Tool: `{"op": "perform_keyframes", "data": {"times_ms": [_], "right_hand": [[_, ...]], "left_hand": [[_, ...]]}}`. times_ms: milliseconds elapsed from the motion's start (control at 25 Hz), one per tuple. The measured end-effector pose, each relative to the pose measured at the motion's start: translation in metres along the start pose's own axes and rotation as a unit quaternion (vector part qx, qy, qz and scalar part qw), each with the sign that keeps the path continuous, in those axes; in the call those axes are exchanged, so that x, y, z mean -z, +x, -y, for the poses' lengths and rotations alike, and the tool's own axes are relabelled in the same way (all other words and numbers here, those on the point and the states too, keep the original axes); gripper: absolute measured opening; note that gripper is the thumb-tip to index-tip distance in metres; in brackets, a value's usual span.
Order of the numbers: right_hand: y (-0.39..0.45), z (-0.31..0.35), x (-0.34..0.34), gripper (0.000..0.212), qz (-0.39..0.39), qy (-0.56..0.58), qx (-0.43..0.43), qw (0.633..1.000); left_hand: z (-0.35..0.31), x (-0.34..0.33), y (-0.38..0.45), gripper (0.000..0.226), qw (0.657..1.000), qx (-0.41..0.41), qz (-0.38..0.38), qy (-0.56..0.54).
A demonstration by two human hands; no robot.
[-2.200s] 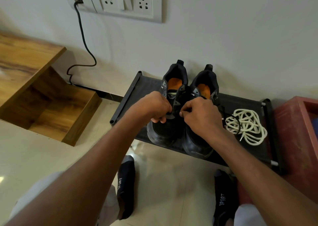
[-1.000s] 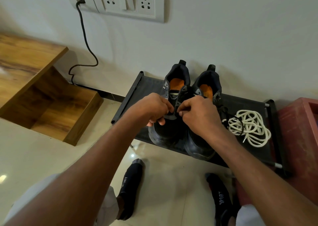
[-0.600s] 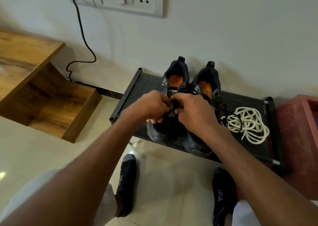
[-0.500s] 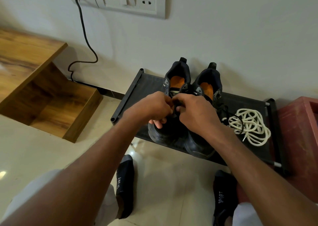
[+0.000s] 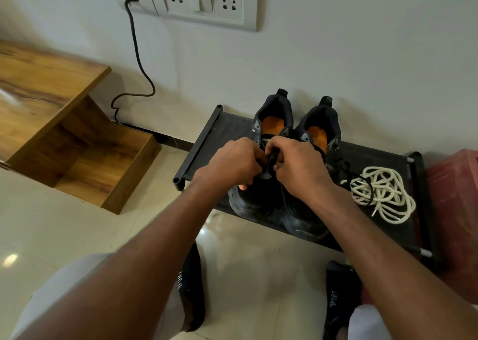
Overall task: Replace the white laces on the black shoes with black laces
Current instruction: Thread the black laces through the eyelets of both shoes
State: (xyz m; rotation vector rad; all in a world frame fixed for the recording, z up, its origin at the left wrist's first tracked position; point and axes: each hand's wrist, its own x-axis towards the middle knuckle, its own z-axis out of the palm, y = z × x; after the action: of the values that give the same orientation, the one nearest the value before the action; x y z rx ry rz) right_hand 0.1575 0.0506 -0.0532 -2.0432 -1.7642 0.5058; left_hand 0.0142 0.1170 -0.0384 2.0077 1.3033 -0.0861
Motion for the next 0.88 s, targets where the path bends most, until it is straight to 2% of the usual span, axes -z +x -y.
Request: {"op": "perform_keyframes", "data": {"times_ms": [240,520,640,720,880], "right_hand": [[0.005,-0.005,0.009,0.037,0.052,0.014,0.003,0.999],[-0.001,-0.005,0.004,0.024,0.016,-0.002,0.004,1.000],[-0.003,-0.004,0.007,0.032,0.023,0.006,0.013,1.000],[-0.006,-0.003,0.009,0.039,0.030,-0.006,0.012,0.999],[-0.005,-0.004,0.007,0.029,0.010,-0.020,0.006,1.000]], "left_hand": [[0.005,-0.001,0.003,0.027,1.000,-0.003,0.001,-0.018],[0.000,-0.011,0.006,0.010,0.999,0.001,-0.035,-0.018],[0.004,-0.008,0.007,0.007,0.998,0.014,-0.037,-0.040],[0.004,-0.007,0.008,0.008,0.998,0.022,-0.045,-0.049],[0.001,-0.003,0.007,0.019,0.995,-0.002,-0.097,0.000]]}}
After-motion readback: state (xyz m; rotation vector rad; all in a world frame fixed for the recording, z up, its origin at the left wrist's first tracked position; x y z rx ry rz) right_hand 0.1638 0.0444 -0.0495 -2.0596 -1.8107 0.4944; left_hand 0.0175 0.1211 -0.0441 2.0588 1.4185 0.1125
